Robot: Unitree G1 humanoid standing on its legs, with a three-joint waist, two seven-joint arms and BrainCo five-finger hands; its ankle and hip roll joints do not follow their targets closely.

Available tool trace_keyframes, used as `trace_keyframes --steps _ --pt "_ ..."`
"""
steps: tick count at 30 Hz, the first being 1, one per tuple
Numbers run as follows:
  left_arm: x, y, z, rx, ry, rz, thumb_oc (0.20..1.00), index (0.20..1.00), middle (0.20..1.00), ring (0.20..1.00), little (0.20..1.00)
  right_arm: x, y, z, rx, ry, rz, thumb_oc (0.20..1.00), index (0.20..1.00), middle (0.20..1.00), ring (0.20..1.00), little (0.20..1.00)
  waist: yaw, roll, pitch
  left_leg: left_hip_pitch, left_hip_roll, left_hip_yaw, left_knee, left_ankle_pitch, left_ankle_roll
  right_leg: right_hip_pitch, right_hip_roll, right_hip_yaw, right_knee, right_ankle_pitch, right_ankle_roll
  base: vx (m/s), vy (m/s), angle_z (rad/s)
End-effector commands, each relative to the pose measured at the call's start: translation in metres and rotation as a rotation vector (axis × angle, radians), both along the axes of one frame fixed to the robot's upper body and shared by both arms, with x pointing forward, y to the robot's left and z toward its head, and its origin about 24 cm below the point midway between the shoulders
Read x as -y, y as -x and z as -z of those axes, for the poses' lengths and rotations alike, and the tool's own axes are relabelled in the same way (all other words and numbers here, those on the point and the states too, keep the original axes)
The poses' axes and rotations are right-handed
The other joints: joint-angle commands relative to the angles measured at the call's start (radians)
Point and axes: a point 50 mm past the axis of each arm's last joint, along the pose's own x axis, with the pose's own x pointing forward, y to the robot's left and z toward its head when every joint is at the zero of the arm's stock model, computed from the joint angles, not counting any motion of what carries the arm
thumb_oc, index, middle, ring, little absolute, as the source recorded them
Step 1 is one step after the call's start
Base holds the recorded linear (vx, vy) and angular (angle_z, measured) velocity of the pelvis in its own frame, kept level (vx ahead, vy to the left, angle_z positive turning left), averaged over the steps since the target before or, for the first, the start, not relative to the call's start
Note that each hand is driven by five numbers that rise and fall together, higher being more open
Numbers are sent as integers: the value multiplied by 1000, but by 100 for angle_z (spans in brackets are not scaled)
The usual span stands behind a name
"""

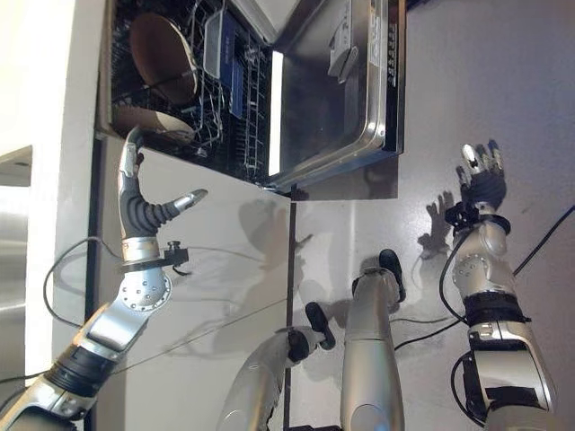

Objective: Pick up plates and place into dishwasher.

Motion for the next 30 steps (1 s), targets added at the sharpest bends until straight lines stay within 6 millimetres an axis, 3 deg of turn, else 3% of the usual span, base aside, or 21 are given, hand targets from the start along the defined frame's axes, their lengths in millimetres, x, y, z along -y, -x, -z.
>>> trace_keyframes --steps 1,3,7,12,22,30 --pt "-18 -2 -33 100 9 -46 1000 1000 1000 1000 1000 -22 -14 -50 155 59 -147 1000 1000 1000 1000 1000 6 43 85 -146 30 -88 190 -40 25 77 -15 -3 -171 55 57 35 -224 27" --pt "-18 -3 -37 107 3 -48 1000 1000 1000 1000 1000 -36 -19 -54 161 80 -208 1000 1000 1000 1000 1000 20 37 85 -164 29 -110 184 -14 21 67 -7 -14 -176 57 52 40 -140 23" --pt "-18 -8 -47 129 -9 -55 1000 1000 1000 1000 1000 -83 -31 -65 167 120 -364 1000 1000 1000 1000 1000 63 20 85 -207 20 -160 166 63 15 47 17 -40 -197 70 38 29 -109 5" --pt "-18 -11 -53 138 -33 -53 1000 1000 1000 1000 1000 -124 -36 -82 222 114 -488 1000 1000 1000 1000 1000 113 7 85 -254 -3 -206 166 103 16 32 32 -67 -209 84 27 8 -91 -5" --pt "-24 -12 -53 139 -46 -58 1000 1000 1000 1000 1000 -179 -22 -120 438 141 -665 1000 1000 1000 1000 1000 176 -4 85 -298 -36 -256 170 106 25 20 23 -97 -223 105 26 -6 -11 2" --pt "-31 -10 -60 145 -40 -41 1000 1000 1000 1000 1000 -205 -8 -119 467 222 -783 1000 1000 1000 1000 1000 189 -28 85 -214 -45 -269 143 87 35 128 16 -123 -293 127 24 -34 66 2"
